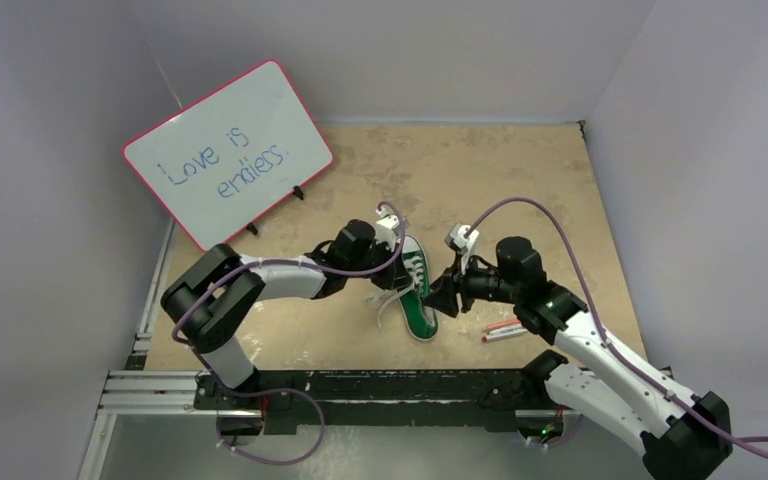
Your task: Tie the shoes
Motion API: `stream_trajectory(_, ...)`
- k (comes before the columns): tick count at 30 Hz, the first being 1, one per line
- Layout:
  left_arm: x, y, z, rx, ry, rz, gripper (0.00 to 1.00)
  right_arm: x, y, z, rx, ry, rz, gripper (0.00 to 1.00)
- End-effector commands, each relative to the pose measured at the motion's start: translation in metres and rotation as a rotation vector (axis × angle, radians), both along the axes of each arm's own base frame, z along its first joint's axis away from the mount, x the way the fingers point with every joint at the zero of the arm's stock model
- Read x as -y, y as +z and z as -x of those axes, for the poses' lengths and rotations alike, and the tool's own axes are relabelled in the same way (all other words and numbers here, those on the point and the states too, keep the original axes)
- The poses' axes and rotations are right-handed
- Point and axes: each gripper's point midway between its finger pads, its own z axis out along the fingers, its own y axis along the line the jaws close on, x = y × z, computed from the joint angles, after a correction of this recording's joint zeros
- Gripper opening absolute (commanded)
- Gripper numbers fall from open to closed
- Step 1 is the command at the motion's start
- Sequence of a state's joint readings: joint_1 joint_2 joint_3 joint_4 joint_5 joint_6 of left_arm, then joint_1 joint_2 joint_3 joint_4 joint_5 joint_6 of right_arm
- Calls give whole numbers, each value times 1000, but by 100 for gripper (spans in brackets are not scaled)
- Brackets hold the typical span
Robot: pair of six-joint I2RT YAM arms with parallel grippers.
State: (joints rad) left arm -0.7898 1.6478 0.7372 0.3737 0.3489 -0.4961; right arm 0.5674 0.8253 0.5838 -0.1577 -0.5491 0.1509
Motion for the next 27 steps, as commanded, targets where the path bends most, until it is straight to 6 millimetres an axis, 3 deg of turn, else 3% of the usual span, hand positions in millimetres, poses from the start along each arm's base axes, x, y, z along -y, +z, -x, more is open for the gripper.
stream_trajectory(1, 17, 9, 7, -69, -155, 64, 0, -20, 30, -6, 357, 152, -60, 48)
stream_trajectory(7, 20, 5, 2, -107, -217, 58, 0, -43, 16, 4, 527, 391, 81, 47)
stream_trajectory(13, 22, -1, -1, -138, -263, 51, 0, -77, -9, -12, 694, 553, 255, 47)
stream_trajectory(20, 26, -6, -4, -172, -280, 38, 0, -124, -28, -30, 809, 682, 344, 48)
stream_trajectory(27, 25, -8, -4, -179, -283, 28, 0, -134, -59, -47, 869, 725, 522, 53)
